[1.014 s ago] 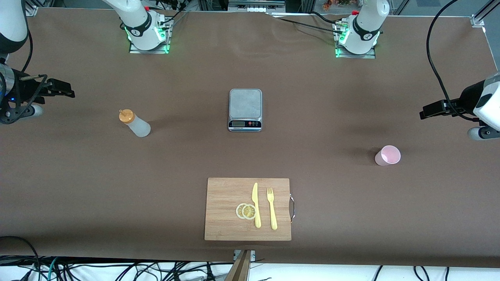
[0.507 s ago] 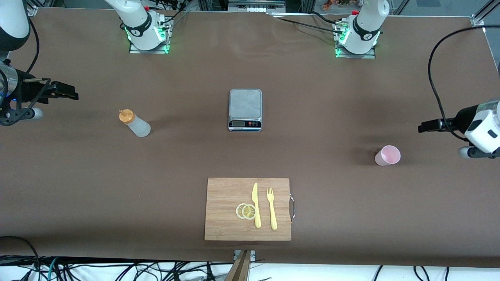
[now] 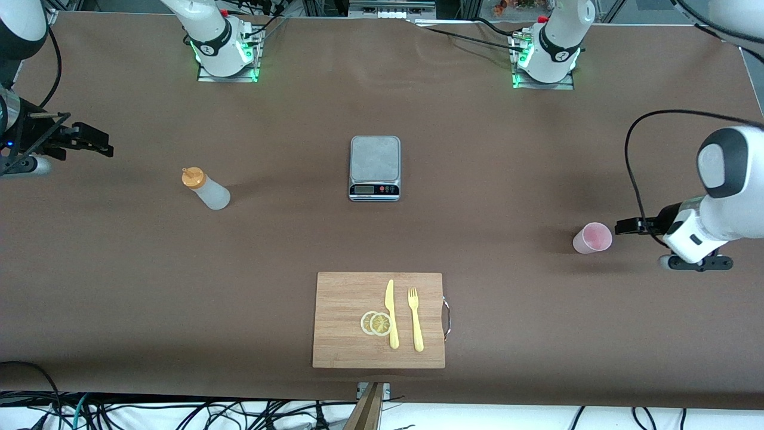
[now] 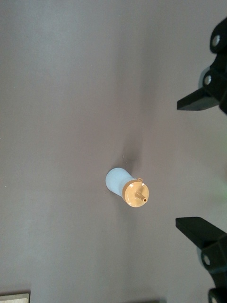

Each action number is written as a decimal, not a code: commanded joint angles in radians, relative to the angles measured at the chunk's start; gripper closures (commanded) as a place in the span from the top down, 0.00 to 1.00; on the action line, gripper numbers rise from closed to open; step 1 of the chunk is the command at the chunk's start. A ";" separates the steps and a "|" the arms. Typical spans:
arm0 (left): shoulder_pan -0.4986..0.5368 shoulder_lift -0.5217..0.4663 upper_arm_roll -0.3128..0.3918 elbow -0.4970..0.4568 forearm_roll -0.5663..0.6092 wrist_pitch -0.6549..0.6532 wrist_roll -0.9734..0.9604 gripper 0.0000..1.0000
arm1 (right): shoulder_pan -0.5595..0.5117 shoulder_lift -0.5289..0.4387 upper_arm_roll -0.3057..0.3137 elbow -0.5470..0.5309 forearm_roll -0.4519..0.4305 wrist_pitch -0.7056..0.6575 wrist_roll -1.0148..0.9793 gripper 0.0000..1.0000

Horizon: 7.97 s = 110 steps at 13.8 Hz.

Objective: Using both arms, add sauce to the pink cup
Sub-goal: 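Move the left gripper down to the pink cup, then close the left gripper on the pink cup and lift it, then carry the pink cup with the left gripper onto the scale, then open the left gripper and raise it off the cup, then withdraw the left gripper while the right gripper reaches the sauce bottle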

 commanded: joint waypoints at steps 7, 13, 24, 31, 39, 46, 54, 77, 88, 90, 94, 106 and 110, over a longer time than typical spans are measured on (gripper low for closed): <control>0.033 0.097 0.002 -0.038 0.016 0.173 0.038 1.00 | 0.036 -0.033 -0.052 -0.020 0.001 0.015 0.043 0.99; 0.030 0.097 0.002 -0.107 0.016 0.236 0.085 0.95 | 0.039 0.000 -0.052 0.003 -0.004 -0.025 0.034 0.99; 0.021 0.088 0.000 -0.121 0.005 0.227 0.090 0.00 | 0.045 0.005 -0.046 0.014 -0.010 -0.028 0.048 0.99; -0.131 -0.023 -0.009 -0.075 -0.114 0.101 0.039 0.00 | 0.042 0.005 -0.047 0.014 -0.010 -0.034 0.050 0.99; -0.433 -0.076 -0.104 -0.079 -0.188 0.033 -0.436 0.00 | 0.042 0.004 -0.046 0.014 -0.010 -0.038 0.050 0.99; -0.691 -0.072 -0.135 -0.104 -0.188 0.113 -0.893 0.00 | 0.042 0.004 -0.046 0.013 -0.010 -0.038 0.050 0.99; -0.858 -0.067 -0.139 -0.204 -0.141 0.286 -1.134 0.00 | 0.042 0.005 -0.047 0.013 -0.010 -0.038 0.048 0.99; -0.593 -0.239 -0.084 0.019 -0.044 -0.078 -0.777 1.00 | 0.028 0.045 -0.060 0.016 0.004 -0.038 0.030 0.99; -0.170 -0.368 -0.040 0.069 -0.043 -0.327 -0.241 1.00 | 0.019 0.080 -0.168 -0.015 0.101 -0.102 -0.347 0.99; -0.168 -0.368 -0.006 0.071 -0.047 -0.341 -0.202 1.00 | 0.019 0.082 -0.208 -0.038 0.178 -0.100 -0.458 0.99; -0.168 -0.362 0.037 0.086 -0.044 -0.356 -0.122 1.00 | 0.019 0.112 -0.296 -0.088 0.290 -0.093 -0.763 0.99; -0.151 -0.343 0.042 0.092 -0.041 -0.355 -0.107 1.00 | -0.056 0.407 -0.348 -0.132 0.680 -0.061 -1.467 0.99; -0.151 -0.342 0.040 0.092 -0.041 -0.355 -0.108 1.00 | -0.061 0.491 -0.348 -0.127 0.771 -0.068 -1.760 0.99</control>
